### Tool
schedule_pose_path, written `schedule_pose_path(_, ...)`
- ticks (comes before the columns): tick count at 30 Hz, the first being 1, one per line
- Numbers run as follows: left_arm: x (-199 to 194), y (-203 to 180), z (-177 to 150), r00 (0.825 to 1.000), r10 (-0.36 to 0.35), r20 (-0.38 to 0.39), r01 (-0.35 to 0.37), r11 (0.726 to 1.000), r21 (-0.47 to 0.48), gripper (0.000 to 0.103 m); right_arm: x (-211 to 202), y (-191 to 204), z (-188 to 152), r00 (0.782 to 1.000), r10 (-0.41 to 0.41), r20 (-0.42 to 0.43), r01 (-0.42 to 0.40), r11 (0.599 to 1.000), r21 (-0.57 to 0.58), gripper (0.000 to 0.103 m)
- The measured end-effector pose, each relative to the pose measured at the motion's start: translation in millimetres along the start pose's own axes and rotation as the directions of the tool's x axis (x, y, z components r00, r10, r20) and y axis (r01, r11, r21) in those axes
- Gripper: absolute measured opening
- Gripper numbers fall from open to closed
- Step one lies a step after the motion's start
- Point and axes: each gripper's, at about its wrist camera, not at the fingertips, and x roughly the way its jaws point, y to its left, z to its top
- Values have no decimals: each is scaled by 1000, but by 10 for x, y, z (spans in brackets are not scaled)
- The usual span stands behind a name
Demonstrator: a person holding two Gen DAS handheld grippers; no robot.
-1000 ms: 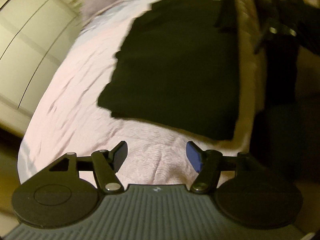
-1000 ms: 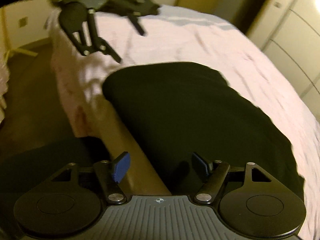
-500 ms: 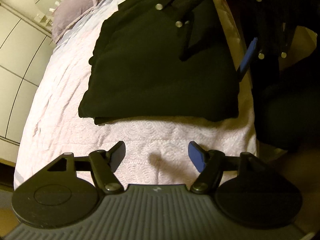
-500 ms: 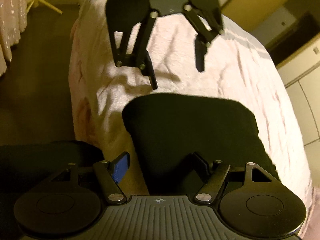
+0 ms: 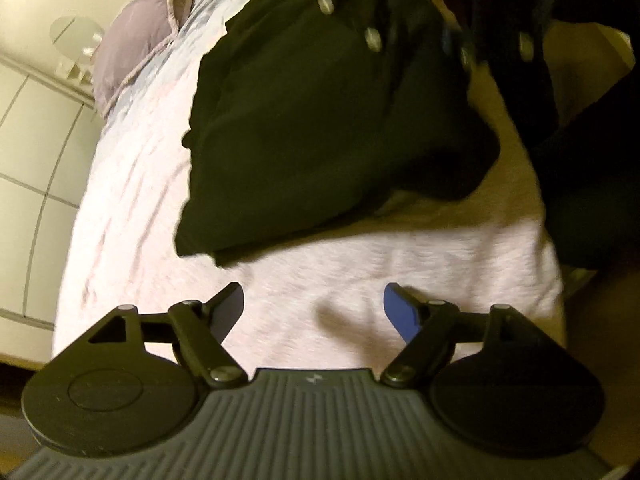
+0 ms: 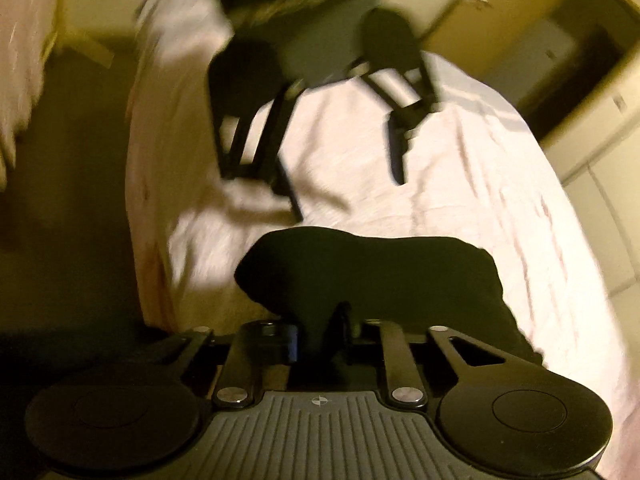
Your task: Fold clothes
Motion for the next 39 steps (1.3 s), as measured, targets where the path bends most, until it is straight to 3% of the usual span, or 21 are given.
schedule_pose_path(4, 112, 114, 37, 1000, 13, 13, -14, 999, 46, 75, -253, -316, -8, 997, 17, 79, -29, 987, 156, 13)
schedule_pose_path(11, 508, 373, 198, 999, 24, 43, -29, 992, 126, 74, -426, -537, -72, 991, -2, 133, -32, 967, 253, 12)
schedule_pose_path(13, 621, 448, 244, 998, 26, 52, -34, 988, 149, 65, -423, -555, -90, 988, 2, 153, -46, 959, 280, 12)
schedule_pose_path(15, 734, 522, 291, 998, 28, 61, -38, 984, 171, 39, -444, -558, -129, 985, 8, 170, -60, 951, 303, 12)
schedule_pose_path(18, 755, 657, 442, 998, 33, 58, -44, 981, 191, 18, -524, -547, -200, 980, 10, 199, -78, 939, 334, 12)
schedule_pose_path(23, 727, 894, 728, 998, 43, 45, -52, 974, 219, 14, -791, -686, -438, 959, -19, 282, -109, 897, 429, 12)
schedule_pose_path(25, 789, 975, 981, 998, 41, 53, -53, 969, 243, 14, -942, -769, -573, 945, -49, 324, -119, 870, 478, 12)
schedule_pose_path(31, 1066, 1202, 1917, 995, 25, 94, -55, 944, 327, 13, -1475, -1062, -1238, 875, -203, 439, -153, 745, 649, 12)
schedule_pose_path(34, 1205, 1316, 2384, 993, 16, 114, -57, 928, 368, 13, -1682, -1202, -1725, 846, -287, 450, -182, 637, 749, 12)
schedule_pose_path(39, 1436, 1505, 3164, 989, -2, 146, -63, 899, 434, 13, -1861, -1339, -2582, 833, -376, 407, -235, 426, 874, 12)
